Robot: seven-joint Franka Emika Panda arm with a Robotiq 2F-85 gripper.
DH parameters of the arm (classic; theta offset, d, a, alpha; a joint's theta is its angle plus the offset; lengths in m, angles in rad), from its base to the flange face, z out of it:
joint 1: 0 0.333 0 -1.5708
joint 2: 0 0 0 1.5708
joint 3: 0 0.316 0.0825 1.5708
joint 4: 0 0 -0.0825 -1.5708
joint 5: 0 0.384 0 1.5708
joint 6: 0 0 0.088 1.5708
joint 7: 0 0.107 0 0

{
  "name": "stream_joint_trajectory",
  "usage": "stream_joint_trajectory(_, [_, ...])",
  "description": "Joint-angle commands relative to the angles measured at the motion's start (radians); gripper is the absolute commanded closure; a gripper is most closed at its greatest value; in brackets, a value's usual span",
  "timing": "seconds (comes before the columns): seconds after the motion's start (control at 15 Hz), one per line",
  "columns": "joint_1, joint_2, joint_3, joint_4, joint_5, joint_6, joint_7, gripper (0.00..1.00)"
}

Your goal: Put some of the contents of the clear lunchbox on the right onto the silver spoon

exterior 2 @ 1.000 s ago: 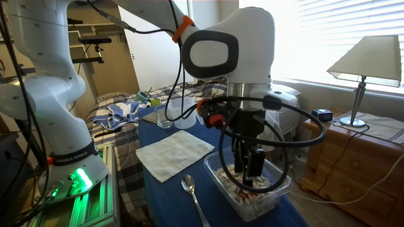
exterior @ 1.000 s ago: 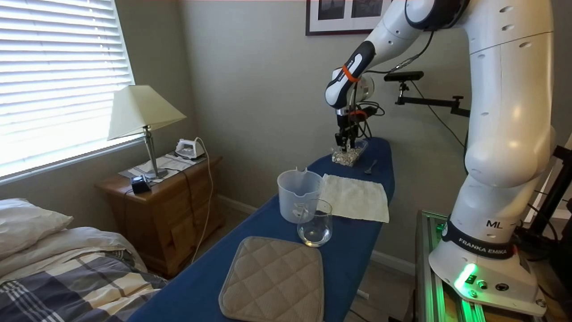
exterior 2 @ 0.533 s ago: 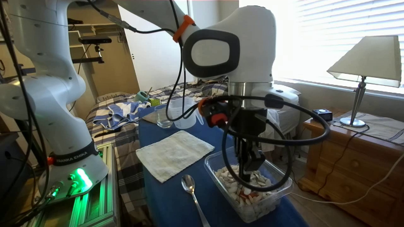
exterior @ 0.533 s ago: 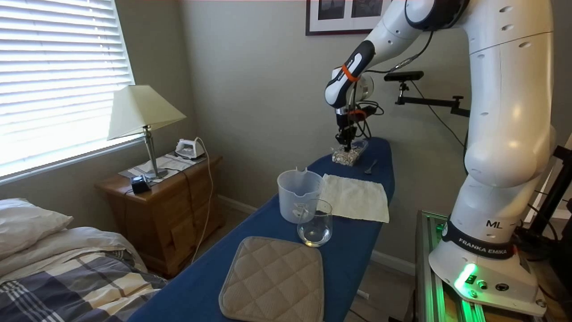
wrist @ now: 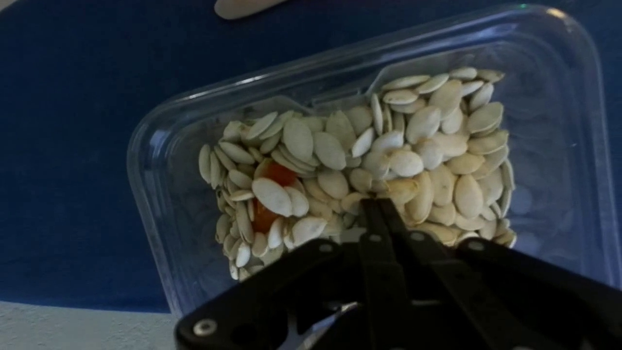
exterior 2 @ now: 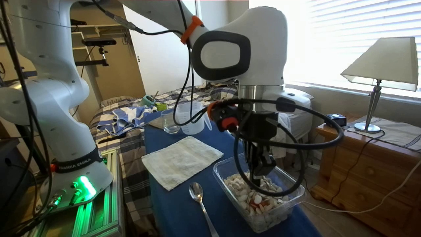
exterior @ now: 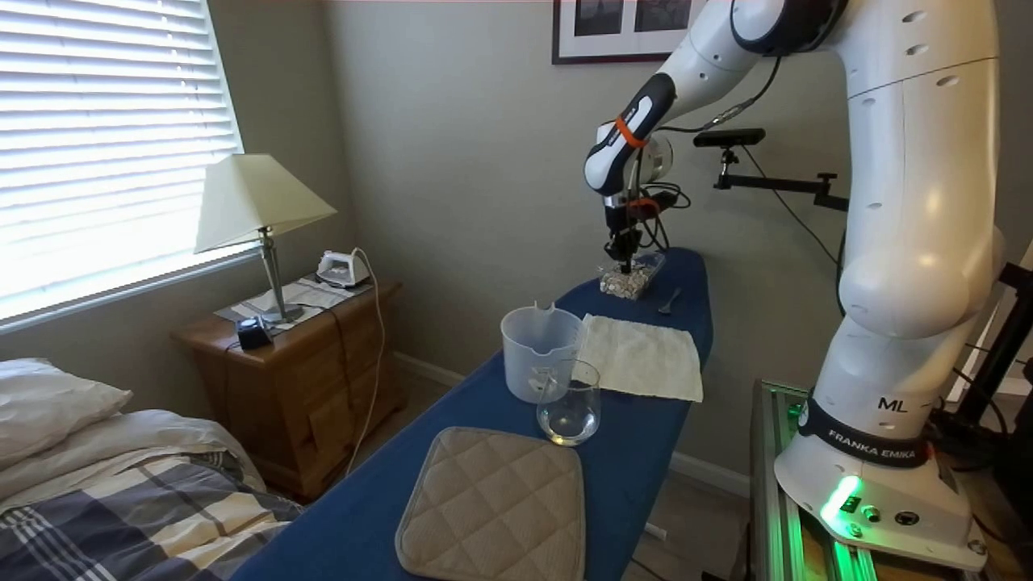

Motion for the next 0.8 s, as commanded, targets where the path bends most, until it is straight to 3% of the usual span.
stream_joint_trajectory(0.0, [-0.005, -0.027, 0.015, 0.017, 0.022, -0.048, -0.006, 0.98])
stream_joint_trajectory(0.53, [0.012, -0.086, 0.007, 0.055, 0.002, -0.130, 0.033, 0.97])
stream_joint_trajectory(0.6, [0.005, -0.077, 0.007, 0.062, 0.007, -0.134, 0.014, 0.72])
stream_joint_trajectory(0.73, [-0.004, -0.057, 0.004, 0.061, 0.009, -0.106, -0.002, 0.66])
